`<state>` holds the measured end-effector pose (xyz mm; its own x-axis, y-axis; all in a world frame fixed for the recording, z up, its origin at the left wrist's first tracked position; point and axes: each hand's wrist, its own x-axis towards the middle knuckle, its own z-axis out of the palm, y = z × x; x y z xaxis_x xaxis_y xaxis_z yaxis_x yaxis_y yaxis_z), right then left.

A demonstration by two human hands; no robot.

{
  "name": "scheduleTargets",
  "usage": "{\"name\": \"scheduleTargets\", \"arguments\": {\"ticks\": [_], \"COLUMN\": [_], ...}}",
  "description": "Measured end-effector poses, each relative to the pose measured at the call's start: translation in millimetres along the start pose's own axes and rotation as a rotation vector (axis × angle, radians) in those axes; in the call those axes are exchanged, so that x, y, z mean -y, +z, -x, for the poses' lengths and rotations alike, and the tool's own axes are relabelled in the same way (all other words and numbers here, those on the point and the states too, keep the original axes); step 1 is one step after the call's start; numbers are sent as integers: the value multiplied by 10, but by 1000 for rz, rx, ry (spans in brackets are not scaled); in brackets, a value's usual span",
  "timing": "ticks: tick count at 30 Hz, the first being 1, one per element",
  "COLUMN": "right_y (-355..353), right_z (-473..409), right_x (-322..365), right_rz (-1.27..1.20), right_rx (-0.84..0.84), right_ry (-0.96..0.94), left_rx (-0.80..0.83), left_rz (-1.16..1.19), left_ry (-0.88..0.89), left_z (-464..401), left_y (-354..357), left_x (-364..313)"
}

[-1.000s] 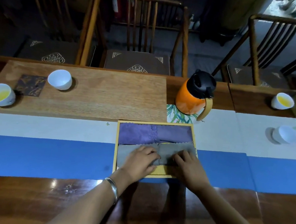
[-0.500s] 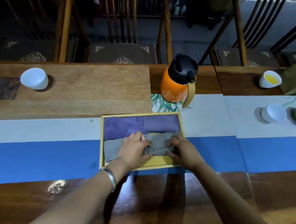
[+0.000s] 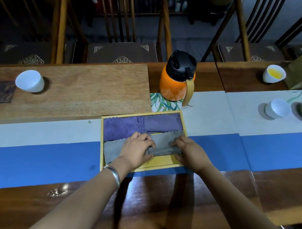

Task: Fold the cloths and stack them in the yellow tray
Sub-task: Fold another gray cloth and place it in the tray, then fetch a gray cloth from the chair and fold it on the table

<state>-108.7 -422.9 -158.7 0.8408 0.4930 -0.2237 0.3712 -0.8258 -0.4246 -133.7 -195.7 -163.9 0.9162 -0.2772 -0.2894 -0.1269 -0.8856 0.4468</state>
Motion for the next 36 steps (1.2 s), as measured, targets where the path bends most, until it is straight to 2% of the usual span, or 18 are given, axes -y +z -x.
{"name": "scheduleTargets", "arguments": {"ticks": [5, 8, 11, 16, 22, 27, 32, 36], "right_y": [-56, -80, -67, 42, 112, 43, -78, -110], "right_z": [-24, -26, -51, -74, -61, -58, -98, -282], "right_x": [20, 57, 61, 6, 13, 60, 278, 725], "right_rz": [-78, -152, -65, 19, -34, -56, -9, -22], "right_rx": [10, -87, -151, -124, -158, -145, -157, -75], "right_ry": [-34, -43, -66, 8, 73, 32, -29, -84], "left_rx": [11, -8, -26, 114, 23, -19, -34, -95], "left_rz": [-26, -16, -27, -112, -180, -148, -20, -13], "left_ry": [9, 12, 5, -6, -15, 22, 16, -65], "left_z": [-10, -1, 2, -39, -66, 22, 191, 495], "left_y": [-38, -48, -57, -68, -17, 31, -295, -654], "left_x": [-11, -19, -15, -31, -60, -56, 76, 275]}}
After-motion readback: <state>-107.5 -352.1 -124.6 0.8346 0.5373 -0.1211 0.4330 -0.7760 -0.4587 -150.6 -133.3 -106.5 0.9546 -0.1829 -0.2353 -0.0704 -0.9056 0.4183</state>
